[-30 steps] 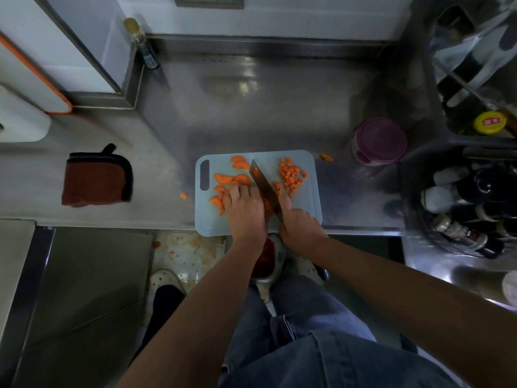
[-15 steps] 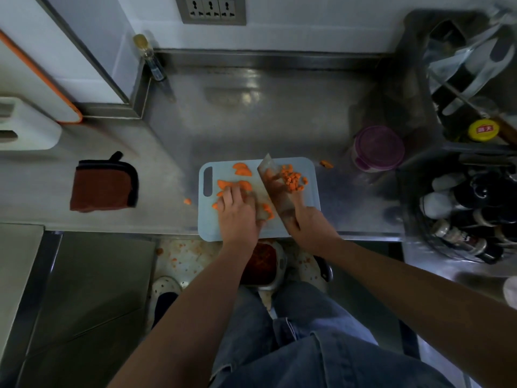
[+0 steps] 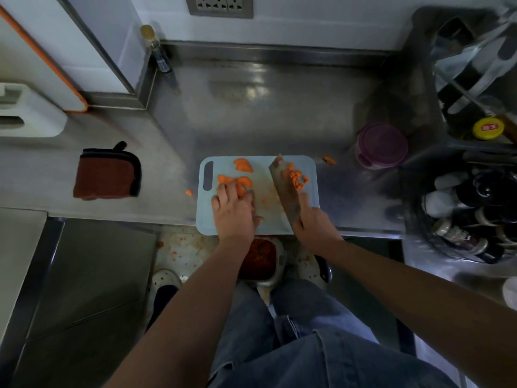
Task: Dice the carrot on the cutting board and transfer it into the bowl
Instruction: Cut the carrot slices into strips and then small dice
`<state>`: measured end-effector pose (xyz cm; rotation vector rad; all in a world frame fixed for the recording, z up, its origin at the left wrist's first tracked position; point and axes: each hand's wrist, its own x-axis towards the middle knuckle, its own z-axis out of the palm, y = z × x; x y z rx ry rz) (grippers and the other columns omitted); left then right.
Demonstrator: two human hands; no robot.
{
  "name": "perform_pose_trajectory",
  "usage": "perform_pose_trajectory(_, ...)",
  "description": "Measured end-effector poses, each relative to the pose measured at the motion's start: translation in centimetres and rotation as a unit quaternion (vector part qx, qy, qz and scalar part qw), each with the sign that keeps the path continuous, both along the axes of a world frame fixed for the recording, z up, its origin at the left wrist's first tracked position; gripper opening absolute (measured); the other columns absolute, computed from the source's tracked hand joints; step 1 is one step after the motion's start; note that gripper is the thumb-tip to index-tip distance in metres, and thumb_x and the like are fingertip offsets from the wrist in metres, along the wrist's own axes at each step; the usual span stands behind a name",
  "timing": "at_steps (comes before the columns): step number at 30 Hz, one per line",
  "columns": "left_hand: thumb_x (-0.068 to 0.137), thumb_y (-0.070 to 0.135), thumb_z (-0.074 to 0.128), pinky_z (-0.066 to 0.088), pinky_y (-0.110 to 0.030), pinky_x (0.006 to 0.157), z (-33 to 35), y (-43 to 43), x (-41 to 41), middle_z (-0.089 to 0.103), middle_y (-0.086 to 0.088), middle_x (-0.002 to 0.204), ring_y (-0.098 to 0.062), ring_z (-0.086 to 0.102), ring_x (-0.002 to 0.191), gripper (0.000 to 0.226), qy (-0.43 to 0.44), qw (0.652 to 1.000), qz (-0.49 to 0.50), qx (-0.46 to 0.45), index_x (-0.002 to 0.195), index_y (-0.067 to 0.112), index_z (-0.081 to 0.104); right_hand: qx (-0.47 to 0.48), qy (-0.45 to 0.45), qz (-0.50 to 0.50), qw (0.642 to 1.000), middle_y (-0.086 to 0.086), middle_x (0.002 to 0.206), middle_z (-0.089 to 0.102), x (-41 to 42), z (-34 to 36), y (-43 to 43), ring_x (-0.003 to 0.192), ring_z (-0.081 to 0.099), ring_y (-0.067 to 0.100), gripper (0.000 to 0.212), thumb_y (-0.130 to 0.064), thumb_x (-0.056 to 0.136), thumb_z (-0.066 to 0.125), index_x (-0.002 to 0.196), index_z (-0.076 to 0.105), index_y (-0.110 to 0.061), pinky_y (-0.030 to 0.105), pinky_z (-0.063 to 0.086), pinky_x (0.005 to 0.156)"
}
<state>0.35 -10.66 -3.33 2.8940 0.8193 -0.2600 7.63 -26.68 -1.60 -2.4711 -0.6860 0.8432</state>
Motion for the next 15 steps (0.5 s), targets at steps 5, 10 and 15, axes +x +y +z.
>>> perform_pose_trajectory(5, 0.076, 0.054, 0.07, 0.025, -0.044, 0.108, -0.2, 0.0, -0.3, 0.029, -0.008, 0.143, -0.034, 0.022, 0.135, 0.056, -0.003, 1.0, 0.001, 0.002, 0.123, 0.03, 0.053, 0.018, 0.028, 0.065, 0.997, 0.01, 0.076, 0.059, -1.0, 0.3, 0.1, 0.066, 0.059, 0.027, 0.053, -0.015, 0.094, 0.044, 0.138, 0.017, -0.02, 0.051, 0.054, 0.064)
perform_pose_trajectory(10, 0.077, 0.054, 0.069, 0.024, -0.043, 0.108, -0.1, 0.1, -0.6, 0.029, -0.008, 0.141, -0.033, 0.022, 0.134, 0.056, 0.001, 1.0, 0.004, -0.002, 0.123, 0.028, 0.053, 0.016, 0.019, 0.022, 0.999, 0.011, 0.077, 0.06, -0.7, 0.0, -0.1, 0.067, 0.061, 0.027, 0.056, -0.014, 0.094, 0.045, 0.142, 0.016, -0.02, 0.051, 0.055, 0.065)
perform_pose_trajectory(15, 0.075, 0.055, 0.07, 0.026, -0.043, 0.107, -0.2, 0.2, -0.8, 0.03, -0.008, 0.141, -0.033, 0.023, 0.133, 0.056, -0.001, 1.0, 0.002, -0.001, 0.122, 0.029, 0.054, 0.027, 0.047, 0.052, 0.997, 0.01, 0.072, 0.059, -1.2, 0.5, 0.0, 0.062, 0.059, 0.023, 0.06, -0.011, 0.093, 0.045, 0.145, 0.015, -0.017, 0.046, 0.054, 0.06)
